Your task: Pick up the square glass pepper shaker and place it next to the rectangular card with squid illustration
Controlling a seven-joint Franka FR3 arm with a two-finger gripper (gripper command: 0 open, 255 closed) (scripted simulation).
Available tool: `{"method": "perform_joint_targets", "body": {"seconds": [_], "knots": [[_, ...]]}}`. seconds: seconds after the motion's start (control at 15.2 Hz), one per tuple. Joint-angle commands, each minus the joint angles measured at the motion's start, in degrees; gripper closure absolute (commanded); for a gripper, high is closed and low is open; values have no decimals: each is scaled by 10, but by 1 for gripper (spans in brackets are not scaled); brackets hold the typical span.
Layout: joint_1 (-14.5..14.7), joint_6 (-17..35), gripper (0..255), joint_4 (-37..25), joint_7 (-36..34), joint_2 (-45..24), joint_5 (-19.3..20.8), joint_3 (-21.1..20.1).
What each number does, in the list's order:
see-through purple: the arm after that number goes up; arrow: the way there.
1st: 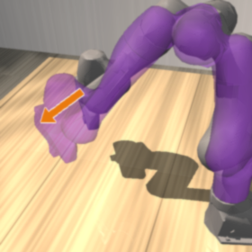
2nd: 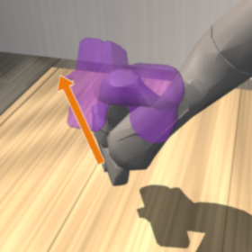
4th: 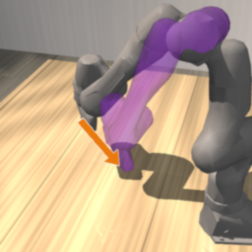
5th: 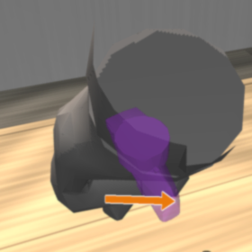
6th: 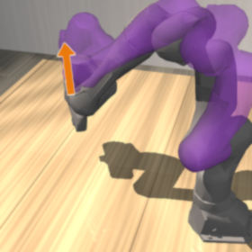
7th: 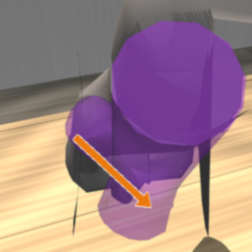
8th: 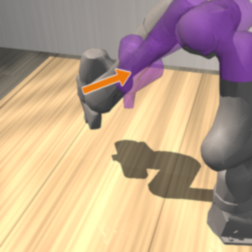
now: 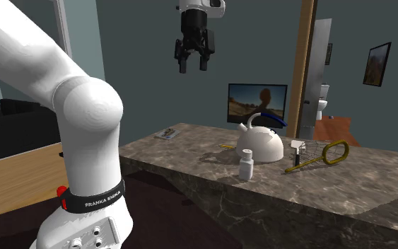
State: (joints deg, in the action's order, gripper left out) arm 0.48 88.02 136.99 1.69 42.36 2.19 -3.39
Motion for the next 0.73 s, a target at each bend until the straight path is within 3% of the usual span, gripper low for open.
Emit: {"method": "perform_joint_targets", "body": {"seconds": [0.0, 0.66], "knots": [[0, 0, 0, 0, 0, 0, 0, 0], [-34, 183, 0, 51, 32, -138, 20, 57]]}}
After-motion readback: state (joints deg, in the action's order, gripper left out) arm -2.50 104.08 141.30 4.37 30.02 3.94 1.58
